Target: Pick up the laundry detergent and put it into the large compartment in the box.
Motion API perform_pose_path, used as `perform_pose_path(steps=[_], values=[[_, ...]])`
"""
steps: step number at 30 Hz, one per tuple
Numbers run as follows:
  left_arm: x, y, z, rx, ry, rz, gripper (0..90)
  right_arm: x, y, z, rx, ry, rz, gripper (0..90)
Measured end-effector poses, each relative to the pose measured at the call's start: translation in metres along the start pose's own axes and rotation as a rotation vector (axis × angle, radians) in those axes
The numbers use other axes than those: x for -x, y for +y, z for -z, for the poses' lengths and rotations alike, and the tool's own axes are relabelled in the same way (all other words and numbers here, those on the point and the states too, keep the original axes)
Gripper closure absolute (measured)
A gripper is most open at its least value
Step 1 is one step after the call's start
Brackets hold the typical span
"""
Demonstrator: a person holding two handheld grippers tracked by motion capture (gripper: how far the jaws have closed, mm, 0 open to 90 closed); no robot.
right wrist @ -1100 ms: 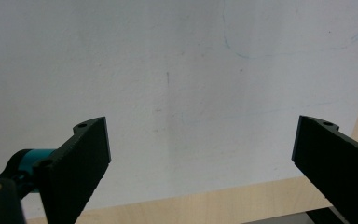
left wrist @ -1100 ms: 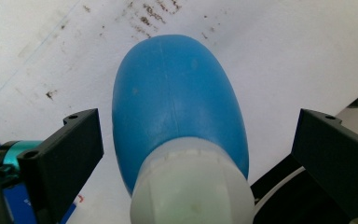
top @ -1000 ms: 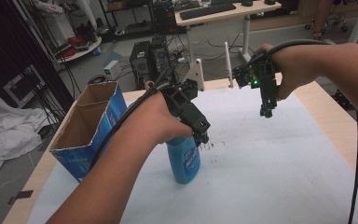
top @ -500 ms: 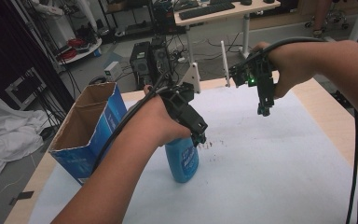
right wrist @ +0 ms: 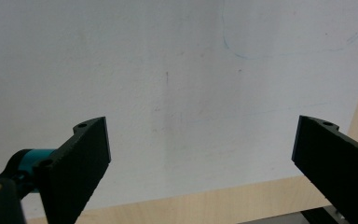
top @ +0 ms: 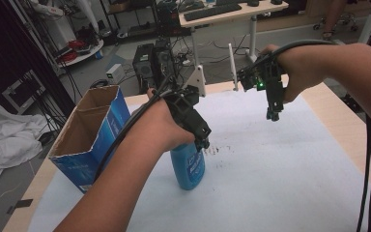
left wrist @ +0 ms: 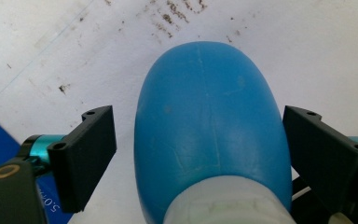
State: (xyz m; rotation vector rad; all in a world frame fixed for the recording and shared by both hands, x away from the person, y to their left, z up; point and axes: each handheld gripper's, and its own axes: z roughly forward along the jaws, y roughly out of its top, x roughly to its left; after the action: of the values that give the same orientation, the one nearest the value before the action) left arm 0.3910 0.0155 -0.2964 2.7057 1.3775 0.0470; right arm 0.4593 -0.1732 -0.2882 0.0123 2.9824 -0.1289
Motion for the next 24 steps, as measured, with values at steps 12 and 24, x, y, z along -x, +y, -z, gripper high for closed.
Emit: perform_pose_path(steps=[12,24], values=[[0.0006,0.0016,-0.0029,-0.004,-0.004,-0.014,19.7,0.0008,-0.0003,-0.0002,-0.001,-0.003,-0.013,3.4],[-0.0013,0.0,-0.0036,0.014,-0.031,0.003,27.0,0.0016,0.0029,-0.0023,-0.007,0.002,-0.003,3.4]])
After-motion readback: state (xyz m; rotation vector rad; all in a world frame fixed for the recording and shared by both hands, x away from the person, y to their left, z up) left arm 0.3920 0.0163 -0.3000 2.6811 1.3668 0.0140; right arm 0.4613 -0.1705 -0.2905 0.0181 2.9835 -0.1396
